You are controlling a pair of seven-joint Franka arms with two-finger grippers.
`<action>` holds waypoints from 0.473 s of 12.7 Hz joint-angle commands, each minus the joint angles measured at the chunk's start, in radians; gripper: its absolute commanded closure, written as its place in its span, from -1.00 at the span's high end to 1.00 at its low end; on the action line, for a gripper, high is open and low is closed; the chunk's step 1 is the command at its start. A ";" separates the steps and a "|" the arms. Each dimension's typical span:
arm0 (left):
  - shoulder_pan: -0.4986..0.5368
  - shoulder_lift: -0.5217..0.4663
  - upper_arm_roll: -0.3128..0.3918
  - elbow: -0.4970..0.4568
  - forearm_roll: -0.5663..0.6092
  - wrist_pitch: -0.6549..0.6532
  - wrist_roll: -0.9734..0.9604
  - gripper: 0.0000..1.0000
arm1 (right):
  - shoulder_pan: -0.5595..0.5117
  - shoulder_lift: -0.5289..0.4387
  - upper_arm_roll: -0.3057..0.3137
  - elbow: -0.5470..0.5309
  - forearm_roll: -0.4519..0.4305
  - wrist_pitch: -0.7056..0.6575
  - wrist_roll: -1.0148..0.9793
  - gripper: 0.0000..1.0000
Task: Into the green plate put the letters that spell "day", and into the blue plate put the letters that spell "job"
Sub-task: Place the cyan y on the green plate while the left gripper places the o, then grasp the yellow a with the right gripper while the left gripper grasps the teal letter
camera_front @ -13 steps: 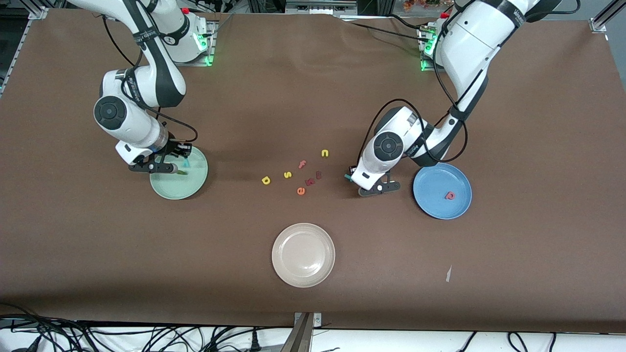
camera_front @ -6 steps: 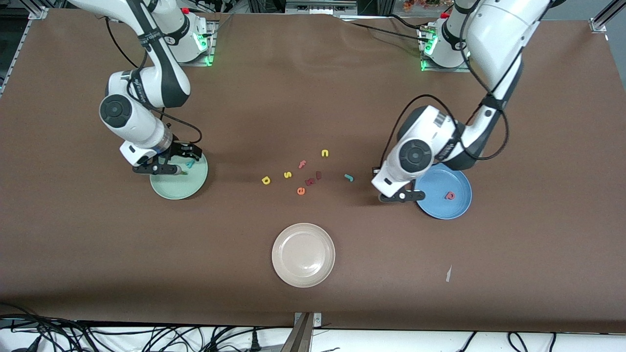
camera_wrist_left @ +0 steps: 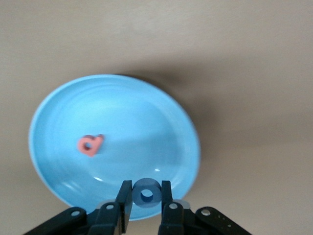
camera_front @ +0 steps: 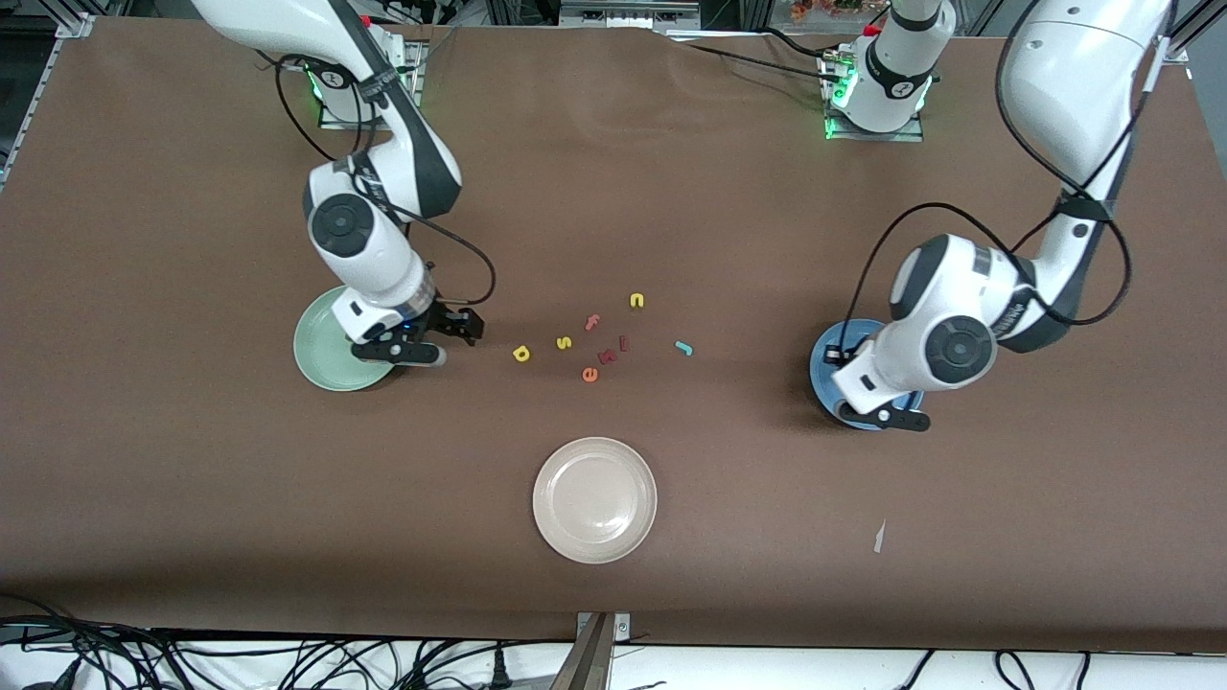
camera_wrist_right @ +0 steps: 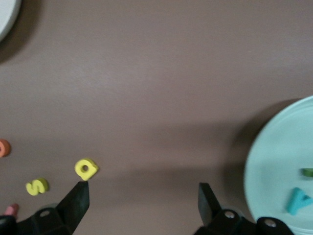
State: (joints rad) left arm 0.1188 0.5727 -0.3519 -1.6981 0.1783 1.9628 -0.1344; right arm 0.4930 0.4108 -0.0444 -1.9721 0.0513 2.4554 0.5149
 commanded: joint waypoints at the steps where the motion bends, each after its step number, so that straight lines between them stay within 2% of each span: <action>1: 0.074 0.016 -0.007 -0.008 -0.003 -0.007 0.155 -0.85 | 0.054 0.092 -0.008 0.104 0.016 -0.009 0.089 0.97; 5: 0.105 0.049 -0.007 -0.015 -0.005 0.001 0.226 -0.82 | 0.108 0.157 -0.009 0.131 0.013 0.005 0.172 0.92; 6: 0.105 0.056 -0.007 -0.015 -0.005 0.001 0.228 -0.33 | 0.120 0.174 -0.011 0.133 0.012 0.028 0.204 0.92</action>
State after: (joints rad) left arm 0.2256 0.6260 -0.3511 -1.7066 0.1783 1.9626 0.0698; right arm 0.5840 0.5476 -0.0441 -1.8682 0.0516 2.4635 0.6705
